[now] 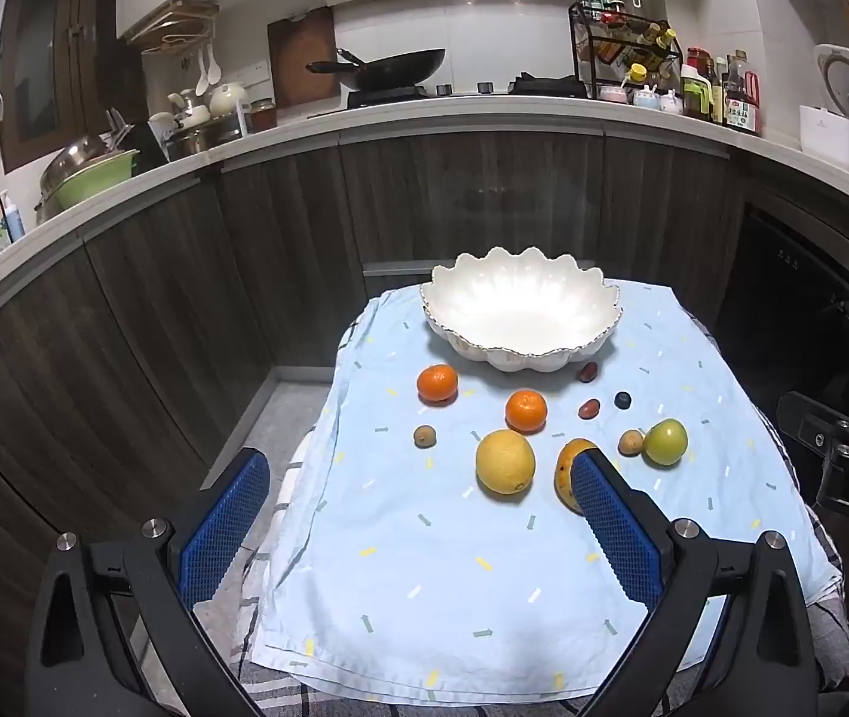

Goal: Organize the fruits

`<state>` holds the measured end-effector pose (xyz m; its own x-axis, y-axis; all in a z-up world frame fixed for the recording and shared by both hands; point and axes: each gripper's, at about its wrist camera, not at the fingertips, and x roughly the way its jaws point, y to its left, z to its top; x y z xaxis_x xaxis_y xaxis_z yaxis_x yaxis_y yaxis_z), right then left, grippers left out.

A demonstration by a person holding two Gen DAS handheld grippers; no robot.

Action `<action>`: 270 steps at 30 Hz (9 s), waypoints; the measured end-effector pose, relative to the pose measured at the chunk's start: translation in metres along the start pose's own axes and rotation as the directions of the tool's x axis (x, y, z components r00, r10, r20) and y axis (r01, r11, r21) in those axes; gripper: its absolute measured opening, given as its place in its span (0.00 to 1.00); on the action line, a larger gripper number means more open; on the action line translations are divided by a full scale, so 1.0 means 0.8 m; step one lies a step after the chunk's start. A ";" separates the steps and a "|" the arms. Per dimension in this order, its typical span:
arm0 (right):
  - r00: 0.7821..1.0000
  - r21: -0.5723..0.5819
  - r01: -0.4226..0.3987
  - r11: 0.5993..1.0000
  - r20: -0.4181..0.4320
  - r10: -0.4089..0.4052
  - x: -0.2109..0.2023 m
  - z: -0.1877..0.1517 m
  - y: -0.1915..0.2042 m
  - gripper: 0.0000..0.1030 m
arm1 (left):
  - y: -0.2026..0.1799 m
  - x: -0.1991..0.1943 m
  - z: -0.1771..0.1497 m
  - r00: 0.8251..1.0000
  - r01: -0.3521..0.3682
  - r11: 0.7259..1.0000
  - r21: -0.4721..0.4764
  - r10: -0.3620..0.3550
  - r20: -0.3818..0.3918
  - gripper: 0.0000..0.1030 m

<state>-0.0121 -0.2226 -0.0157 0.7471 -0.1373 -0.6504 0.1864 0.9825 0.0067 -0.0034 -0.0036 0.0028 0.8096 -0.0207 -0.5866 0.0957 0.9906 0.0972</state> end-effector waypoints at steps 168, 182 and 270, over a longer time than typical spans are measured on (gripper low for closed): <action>0.967 -0.092 -0.128 0.988 -0.233 0.104 0.275 -0.028 0.004 0.49 | -0.086 0.305 -0.062 0.948 0.168 0.976 0.141 -0.121 -0.294 0.54; 0.971 -0.089 -0.143 0.986 -0.203 0.123 0.255 -0.013 0.006 0.48 | -0.085 0.291 -0.050 0.950 0.183 0.974 0.132 -0.141 -0.278 0.53; 0.981 -0.068 -0.171 0.983 -0.102 0.163 0.347 0.181 0.039 0.75 | -0.048 0.390 0.138 0.966 0.169 0.984 0.063 -0.152 -0.209 0.84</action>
<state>0.2935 -0.2482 -0.0861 0.6986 0.0386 -0.7144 0.0122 0.9978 0.0659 0.3098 -0.0631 -0.0953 0.6468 -0.1425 -0.7493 0.2673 0.9624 0.0477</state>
